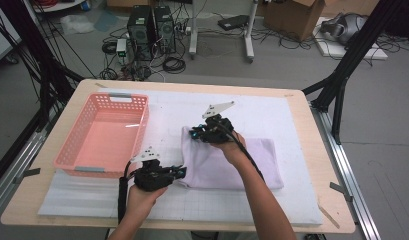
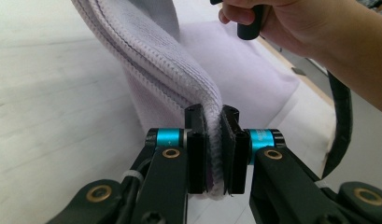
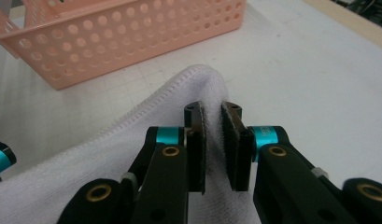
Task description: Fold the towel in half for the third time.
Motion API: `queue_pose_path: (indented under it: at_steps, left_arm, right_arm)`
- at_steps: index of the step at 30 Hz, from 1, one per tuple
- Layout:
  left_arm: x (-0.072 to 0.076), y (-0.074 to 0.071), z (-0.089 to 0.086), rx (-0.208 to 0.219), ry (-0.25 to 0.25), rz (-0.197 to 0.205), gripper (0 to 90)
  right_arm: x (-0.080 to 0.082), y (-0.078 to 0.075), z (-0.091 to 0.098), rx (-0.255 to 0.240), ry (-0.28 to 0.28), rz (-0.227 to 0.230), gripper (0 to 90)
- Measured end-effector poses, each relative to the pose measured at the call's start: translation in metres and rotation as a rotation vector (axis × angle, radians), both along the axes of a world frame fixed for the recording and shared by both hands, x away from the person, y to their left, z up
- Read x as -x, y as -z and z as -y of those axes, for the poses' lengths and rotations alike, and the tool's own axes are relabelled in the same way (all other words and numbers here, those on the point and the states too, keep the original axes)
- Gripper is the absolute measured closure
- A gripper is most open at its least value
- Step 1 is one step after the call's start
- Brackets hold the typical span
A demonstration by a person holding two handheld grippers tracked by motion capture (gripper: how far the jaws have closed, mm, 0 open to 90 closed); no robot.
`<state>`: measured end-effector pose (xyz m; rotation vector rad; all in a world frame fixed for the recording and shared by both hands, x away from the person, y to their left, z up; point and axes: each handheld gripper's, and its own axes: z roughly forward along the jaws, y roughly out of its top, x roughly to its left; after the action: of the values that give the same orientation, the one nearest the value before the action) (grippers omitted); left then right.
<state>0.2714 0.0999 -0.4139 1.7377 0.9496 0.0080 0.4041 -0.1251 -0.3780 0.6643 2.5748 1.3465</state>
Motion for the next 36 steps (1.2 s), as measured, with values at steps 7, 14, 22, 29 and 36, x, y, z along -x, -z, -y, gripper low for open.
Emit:
queue_pose_path:
  at_steps: [7, 14, 22, 29, 36]
  left_arm:
    - [-0.010, -0.009, 0.032, -0.025, 0.044, 0.017, 82.3]
    - [-0.018, -0.008, 0.059, -0.044, 0.075, 0.018, 82.2]
    - [-0.026, -0.006, 0.085, -0.049, 0.094, 0.009, 81.5]
    - [-0.028, -0.007, 0.101, -0.022, 0.094, 0.022, 68.9]
    - [-0.027, -0.012, 0.085, -0.024, 0.075, 0.109, 50.9]
  right_arm:
    - [0.004, -0.009, 0.038, -0.023, 0.055, 0.017, 80.8]
    - [0.007, -0.006, 0.068, -0.024, 0.110, 0.013, 80.8]
    - [0.006, 0.001, 0.092, -0.020, 0.156, 0.013, 80.8]
    - [0.007, 0.008, 0.112, -0.005, 0.187, 0.016, 80.7]
    - [0.008, 0.018, 0.132, 0.002, 0.214, 0.020, 80.7]
